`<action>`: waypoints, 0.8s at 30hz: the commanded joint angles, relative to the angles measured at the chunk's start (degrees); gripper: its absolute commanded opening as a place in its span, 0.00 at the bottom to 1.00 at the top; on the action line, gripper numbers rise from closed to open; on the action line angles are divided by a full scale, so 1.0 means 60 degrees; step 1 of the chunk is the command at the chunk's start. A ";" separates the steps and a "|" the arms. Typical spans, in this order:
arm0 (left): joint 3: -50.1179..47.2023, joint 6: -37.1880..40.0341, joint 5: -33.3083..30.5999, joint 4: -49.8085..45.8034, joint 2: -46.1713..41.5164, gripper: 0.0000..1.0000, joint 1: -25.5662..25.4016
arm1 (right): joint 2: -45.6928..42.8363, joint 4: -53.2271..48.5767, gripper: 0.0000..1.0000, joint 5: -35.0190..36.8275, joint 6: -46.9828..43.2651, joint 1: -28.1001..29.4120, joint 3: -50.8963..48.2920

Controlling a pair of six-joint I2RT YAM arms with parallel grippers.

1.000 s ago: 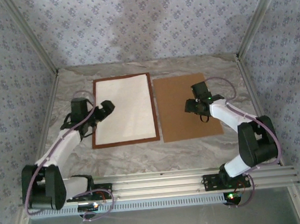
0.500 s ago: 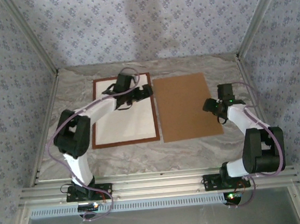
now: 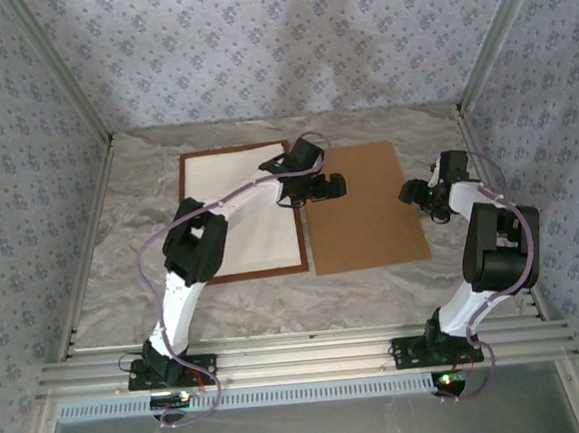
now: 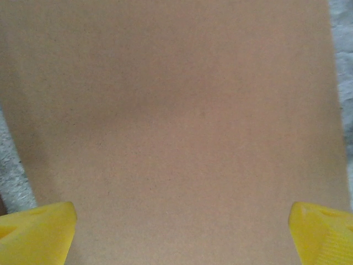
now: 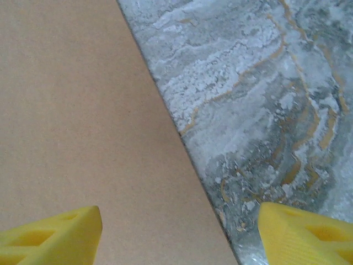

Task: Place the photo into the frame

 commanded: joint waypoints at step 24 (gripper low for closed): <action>0.1655 0.0700 -0.1907 -0.3213 0.1256 0.99 -0.0225 | 0.0796 -0.0272 0.76 0.0055 -0.0707 0.0084 0.0652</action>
